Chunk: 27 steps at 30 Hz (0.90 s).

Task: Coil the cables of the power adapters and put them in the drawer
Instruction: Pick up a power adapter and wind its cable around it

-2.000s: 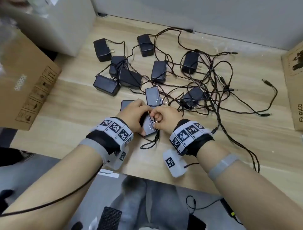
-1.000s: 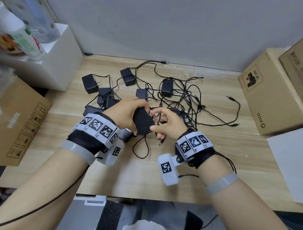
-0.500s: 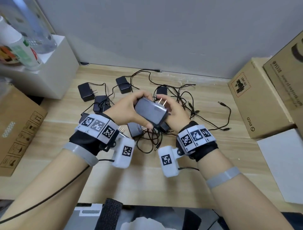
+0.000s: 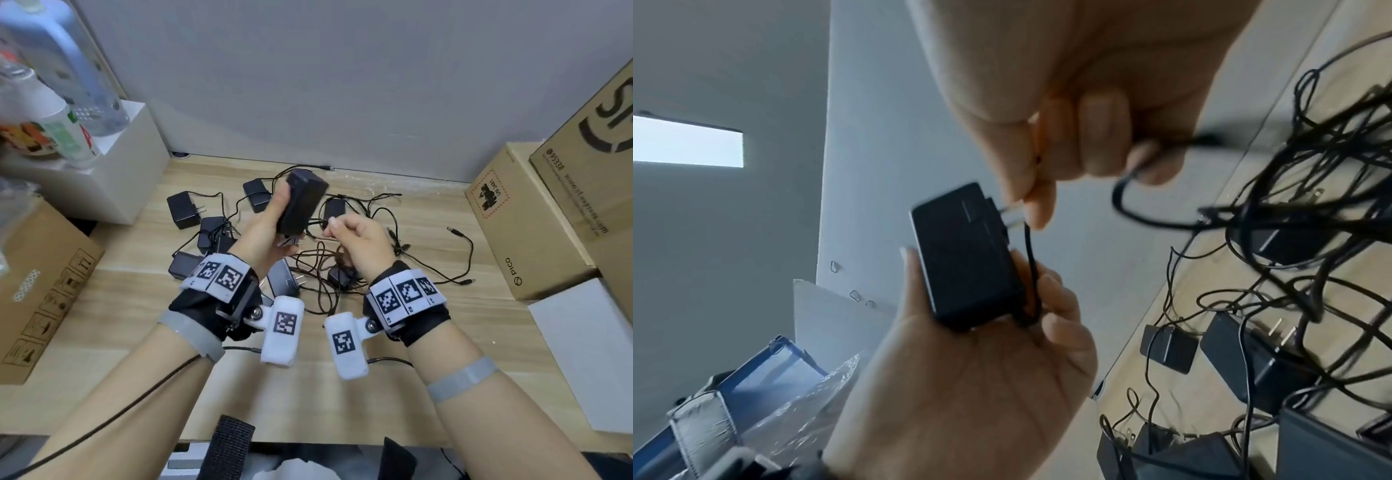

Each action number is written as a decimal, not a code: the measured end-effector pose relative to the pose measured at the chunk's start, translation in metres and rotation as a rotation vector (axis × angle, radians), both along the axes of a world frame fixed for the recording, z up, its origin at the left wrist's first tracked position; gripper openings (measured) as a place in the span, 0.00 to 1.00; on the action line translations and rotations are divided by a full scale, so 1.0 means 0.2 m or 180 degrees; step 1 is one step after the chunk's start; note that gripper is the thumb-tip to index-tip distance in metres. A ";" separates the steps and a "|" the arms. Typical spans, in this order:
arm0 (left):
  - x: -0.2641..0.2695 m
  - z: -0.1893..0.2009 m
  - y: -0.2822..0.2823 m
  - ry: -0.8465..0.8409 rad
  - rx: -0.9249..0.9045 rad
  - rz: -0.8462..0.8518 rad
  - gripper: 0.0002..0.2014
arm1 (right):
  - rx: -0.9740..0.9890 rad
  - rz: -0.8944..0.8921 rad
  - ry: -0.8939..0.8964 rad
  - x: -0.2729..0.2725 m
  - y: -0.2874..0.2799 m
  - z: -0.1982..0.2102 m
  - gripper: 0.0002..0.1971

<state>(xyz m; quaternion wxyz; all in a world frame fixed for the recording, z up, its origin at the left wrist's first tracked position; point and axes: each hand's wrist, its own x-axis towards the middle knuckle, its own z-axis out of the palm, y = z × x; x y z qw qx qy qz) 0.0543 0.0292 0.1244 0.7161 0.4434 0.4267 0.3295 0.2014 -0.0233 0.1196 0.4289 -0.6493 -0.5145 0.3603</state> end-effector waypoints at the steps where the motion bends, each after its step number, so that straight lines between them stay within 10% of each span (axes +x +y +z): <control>1: 0.00 0.00 0.00 -0.0250 -0.0207 0.0088 0.34 | 0.0049 -0.0068 -0.0042 0.01 0.00 0.01 0.12; 14: -0.01 0.12 0.05 -0.1724 -0.0530 0.0641 0.28 | -0.1370 -0.0177 -0.0978 0.25 -0.09 -0.22 0.12; 19: -0.02 0.07 0.03 -0.1495 -0.0657 0.0123 0.27 | -0.0634 -0.0780 0.0098 0.25 -0.07 -0.06 0.11; 27: 0.08 0.08 -0.06 -0.1200 -0.0615 -0.0513 0.27 | 0.0388 -0.0215 0.0167 0.10 -0.05 0.29 0.14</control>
